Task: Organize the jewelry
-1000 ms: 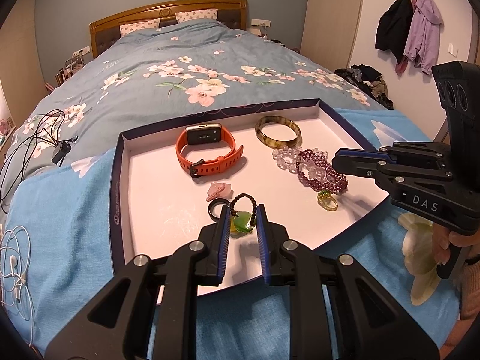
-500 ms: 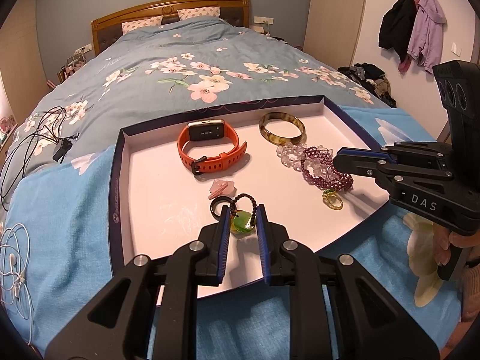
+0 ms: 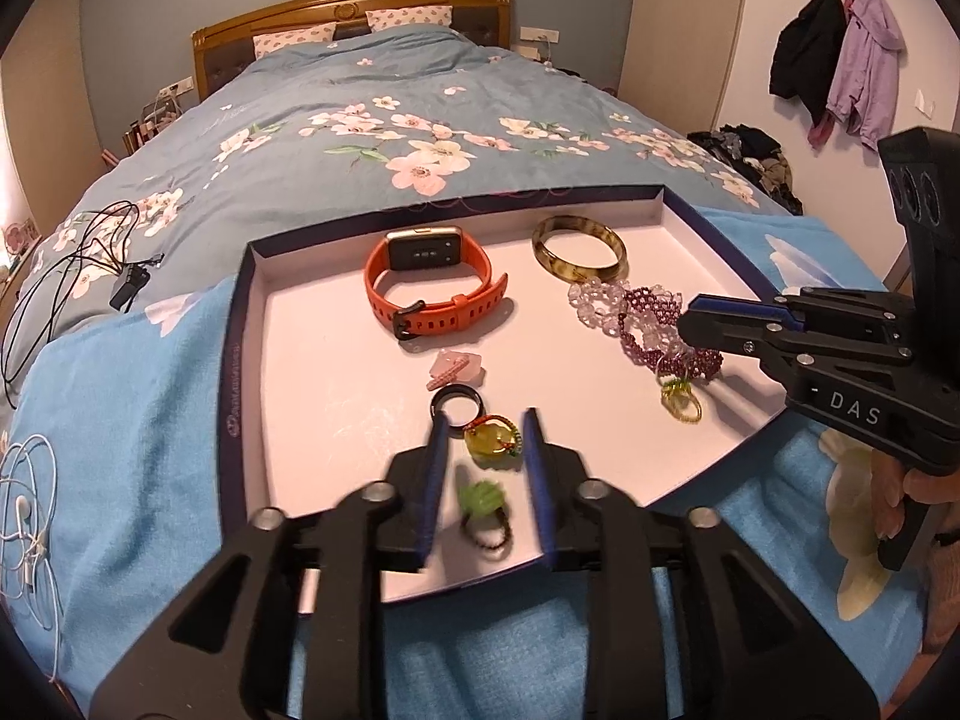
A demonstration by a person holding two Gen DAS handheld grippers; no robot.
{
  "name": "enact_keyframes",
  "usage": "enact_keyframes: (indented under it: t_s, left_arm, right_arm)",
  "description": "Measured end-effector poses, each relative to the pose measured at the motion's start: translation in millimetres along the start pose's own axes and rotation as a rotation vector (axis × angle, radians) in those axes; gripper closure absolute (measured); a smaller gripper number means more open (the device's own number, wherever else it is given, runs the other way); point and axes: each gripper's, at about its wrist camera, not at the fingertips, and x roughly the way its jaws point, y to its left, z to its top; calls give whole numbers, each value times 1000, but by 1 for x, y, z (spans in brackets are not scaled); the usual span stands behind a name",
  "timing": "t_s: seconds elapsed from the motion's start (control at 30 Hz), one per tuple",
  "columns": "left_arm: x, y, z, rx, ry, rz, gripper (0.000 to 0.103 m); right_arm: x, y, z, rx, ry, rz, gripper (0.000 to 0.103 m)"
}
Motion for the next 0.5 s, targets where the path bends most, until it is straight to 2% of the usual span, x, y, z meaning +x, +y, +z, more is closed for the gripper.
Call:
enact_keyframes:
  t_s: [0.03,0.07,0.1,0.13,0.17,0.2,0.27,0.33,0.37,0.4,0.47,0.5]
  left_arm:
    - [-3,1,0,-4,-9,2,66]
    - [-6,1,-1,-9,-15,1,62]
    - [-11,2,-1,-17,-26,-1,58]
    - [-16,4,-2,-26,-39,3,50]
    - [-22,5,-3,-33,-55,13,40]
    - [-27,6,-4,-37,-68,22,36]
    - [-43,7,-8,-41,-113,45,15]
    - [-60,7,-15,-46,-168,80,8]
    - [-67,8,-18,-51,-189,91,6]
    - [-75,9,-19,-59,-206,98,6]
    - [-91,10,-26,-84,-252,101,6]
    - [-99,11,-30,-92,-278,110,6]
  right_arm:
    - [-3,0,-1,2,-6,1,92]
    - [-6,0,-1,4,-11,1,87]
    - [-10,1,-2,7,-20,0,77]
    - [-13,1,-2,9,-30,0,72]
    - [-20,3,-3,12,-50,-3,61]
    - [-25,4,-4,15,-66,-7,47]
    - [-38,7,-8,15,-106,-17,31]
    - [-51,11,-14,17,-138,-21,27]
    - [-54,13,-16,15,-146,-23,22]
    - [-59,15,-19,15,-158,-31,14]
    - [-70,20,-28,14,-197,-59,7]
    - [-78,23,-34,9,-228,-79,7]
